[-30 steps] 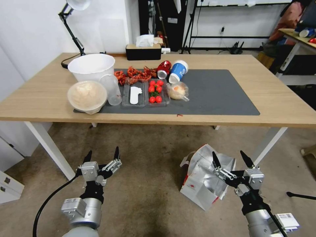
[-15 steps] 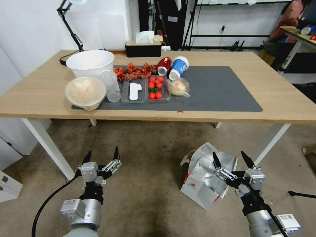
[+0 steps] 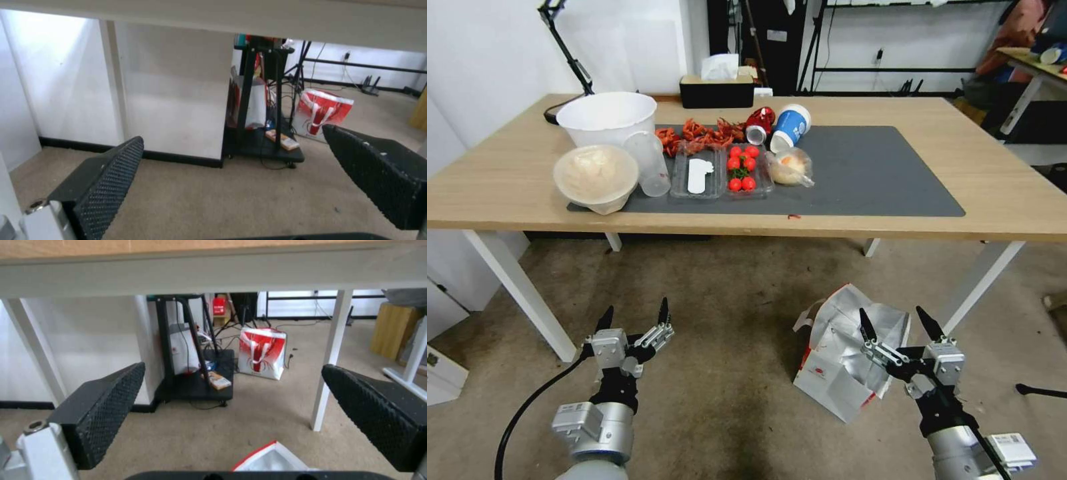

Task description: Pick up the food delivery bag from the floor and place it on the table.

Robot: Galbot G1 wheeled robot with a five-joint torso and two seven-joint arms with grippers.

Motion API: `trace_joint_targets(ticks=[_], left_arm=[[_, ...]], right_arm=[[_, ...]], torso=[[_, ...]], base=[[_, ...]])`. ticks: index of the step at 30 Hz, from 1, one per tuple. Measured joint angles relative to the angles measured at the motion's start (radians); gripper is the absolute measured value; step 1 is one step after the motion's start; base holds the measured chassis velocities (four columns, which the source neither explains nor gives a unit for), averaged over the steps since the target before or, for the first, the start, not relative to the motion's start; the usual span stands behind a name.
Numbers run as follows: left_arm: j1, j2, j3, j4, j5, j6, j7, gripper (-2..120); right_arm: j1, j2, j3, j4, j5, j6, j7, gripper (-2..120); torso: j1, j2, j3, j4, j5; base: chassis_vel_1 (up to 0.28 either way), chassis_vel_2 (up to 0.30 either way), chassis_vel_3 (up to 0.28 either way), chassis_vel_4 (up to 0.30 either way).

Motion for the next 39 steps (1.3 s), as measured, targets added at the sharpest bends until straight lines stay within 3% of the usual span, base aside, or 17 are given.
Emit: trace_joint_targets(ticks=[39], left_arm=[[-0.032,0.022,0.006,0.041,-0.025,0.003,-0.012,100]], right_arm=[[0.008,0.017,0.004,-0.006,-0.006,0.003,-0.007,100]], torso=[[-0.053,-0.154,-0.101,0.0,0.0]], base=[[0.0,0.0,0.0,0.0]])
